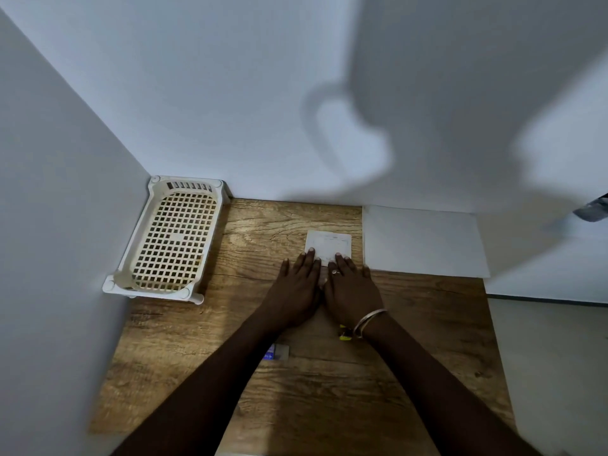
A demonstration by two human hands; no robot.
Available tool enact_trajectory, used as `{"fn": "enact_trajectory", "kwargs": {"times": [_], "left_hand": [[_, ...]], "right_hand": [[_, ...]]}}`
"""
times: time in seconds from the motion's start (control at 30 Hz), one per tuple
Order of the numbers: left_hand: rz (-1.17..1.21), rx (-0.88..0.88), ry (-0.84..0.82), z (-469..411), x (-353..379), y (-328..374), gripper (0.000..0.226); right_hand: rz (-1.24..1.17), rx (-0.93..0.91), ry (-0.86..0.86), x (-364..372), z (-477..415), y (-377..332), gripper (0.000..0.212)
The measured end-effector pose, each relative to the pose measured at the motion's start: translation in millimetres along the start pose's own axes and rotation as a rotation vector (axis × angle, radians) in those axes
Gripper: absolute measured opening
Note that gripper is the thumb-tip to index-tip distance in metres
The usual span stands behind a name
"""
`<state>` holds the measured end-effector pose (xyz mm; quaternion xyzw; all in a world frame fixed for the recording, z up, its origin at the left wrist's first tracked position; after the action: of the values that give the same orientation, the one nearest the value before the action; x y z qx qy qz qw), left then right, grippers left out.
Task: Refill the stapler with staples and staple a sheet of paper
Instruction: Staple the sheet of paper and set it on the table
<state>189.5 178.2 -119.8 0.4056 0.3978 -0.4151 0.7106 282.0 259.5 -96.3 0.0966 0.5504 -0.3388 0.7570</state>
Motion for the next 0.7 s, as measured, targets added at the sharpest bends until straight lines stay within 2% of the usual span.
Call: {"fn": "enact_trajectory", "kwargs": {"times": [0.33, 0.7], "left_hand": [[-0.047, 0.003, 0.003, -54.3, -32.8, -16.5, 0.066], [-0.02, -0.012, -0.009, -65.4, -39.6, -18.2, 0.069]], "right_hand": [[-0.051, 0.041, -0.01, -25.5, -53.4, 15.6, 0.056], [-0.063, 0.053, -0.022, -39.2, -68.3, 17.0, 0.055]]}}
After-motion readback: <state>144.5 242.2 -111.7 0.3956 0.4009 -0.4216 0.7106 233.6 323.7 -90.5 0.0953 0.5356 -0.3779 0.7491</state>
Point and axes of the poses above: each hand's wrist, its own z-axis away from the middle knuckle, its own x-axis out of the palm, y = z × x, the point moved 6 cm from there along -z, towards the middle knuckle, and after that the axes turned 3 degrees about -y, right-handed, at the moved point
